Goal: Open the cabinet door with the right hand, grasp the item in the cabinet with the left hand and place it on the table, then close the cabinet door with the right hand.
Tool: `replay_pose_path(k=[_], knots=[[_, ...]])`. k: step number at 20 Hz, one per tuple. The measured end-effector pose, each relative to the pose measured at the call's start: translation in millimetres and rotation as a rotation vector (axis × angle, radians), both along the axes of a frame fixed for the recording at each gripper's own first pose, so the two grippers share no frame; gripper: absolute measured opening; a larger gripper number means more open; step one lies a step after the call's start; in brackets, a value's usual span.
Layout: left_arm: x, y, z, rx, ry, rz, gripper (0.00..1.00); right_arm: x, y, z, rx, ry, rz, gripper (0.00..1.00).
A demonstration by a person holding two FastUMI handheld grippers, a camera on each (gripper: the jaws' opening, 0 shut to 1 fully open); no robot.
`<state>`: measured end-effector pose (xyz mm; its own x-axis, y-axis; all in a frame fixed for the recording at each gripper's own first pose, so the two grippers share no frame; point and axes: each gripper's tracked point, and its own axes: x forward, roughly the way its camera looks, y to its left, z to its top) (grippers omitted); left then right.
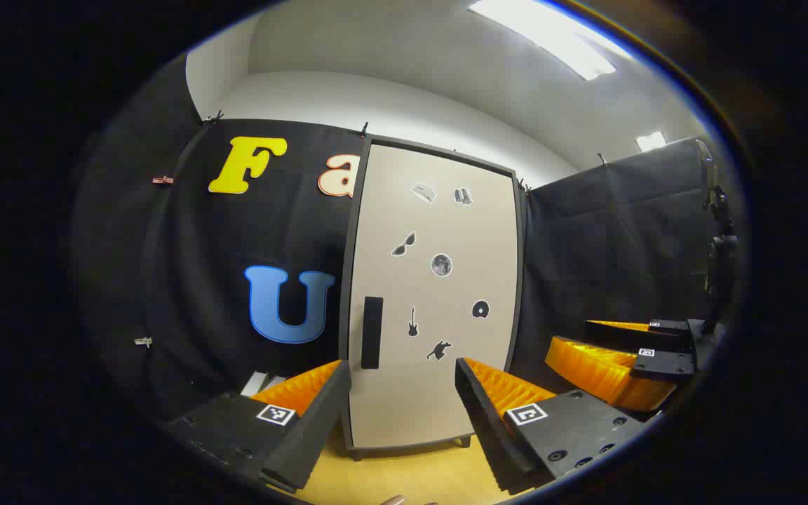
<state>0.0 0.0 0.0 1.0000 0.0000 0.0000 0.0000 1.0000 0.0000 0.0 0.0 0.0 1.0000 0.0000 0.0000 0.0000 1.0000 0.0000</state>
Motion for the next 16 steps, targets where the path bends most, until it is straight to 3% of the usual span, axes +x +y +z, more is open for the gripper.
replay_pose_path(k=[16], knots=[[5.6, -0.3, 0.4, 0.003, -0.002, 0.002, 0.93, -1.2, -1.0, 2.8, -0.010, -0.002, -0.020, 0.98]])
